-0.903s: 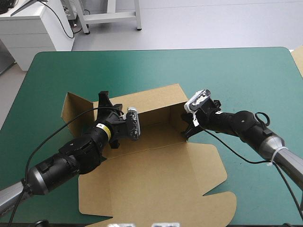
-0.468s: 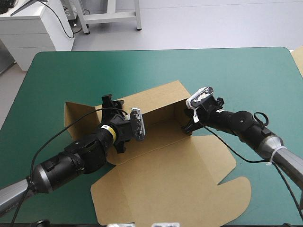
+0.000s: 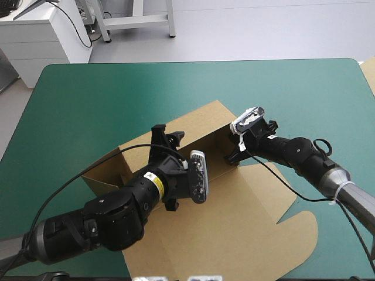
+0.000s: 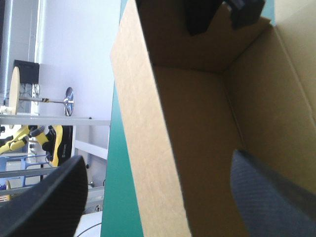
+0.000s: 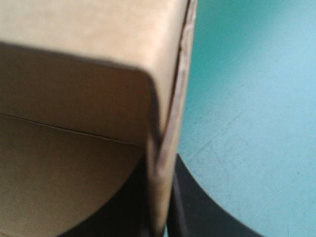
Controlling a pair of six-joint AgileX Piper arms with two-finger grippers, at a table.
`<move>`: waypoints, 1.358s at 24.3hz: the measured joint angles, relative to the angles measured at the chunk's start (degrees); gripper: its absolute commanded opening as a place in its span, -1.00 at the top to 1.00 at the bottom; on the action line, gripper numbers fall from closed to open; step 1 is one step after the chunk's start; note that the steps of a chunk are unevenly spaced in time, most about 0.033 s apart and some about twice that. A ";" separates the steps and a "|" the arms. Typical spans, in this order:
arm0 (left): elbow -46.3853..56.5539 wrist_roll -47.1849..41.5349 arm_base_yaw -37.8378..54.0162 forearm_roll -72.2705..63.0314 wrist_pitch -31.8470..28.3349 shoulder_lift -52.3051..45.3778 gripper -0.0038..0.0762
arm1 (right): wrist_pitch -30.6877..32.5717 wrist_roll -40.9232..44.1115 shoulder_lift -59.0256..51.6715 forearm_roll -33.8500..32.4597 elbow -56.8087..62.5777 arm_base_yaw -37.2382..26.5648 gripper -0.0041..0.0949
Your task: Fold the box
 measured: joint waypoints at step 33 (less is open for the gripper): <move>-24.19 5.39 50.53 -29.95 11.45 -7.39 0.86 | -0.79 0.00 0.00 0.40 0.00 -0.02 0.96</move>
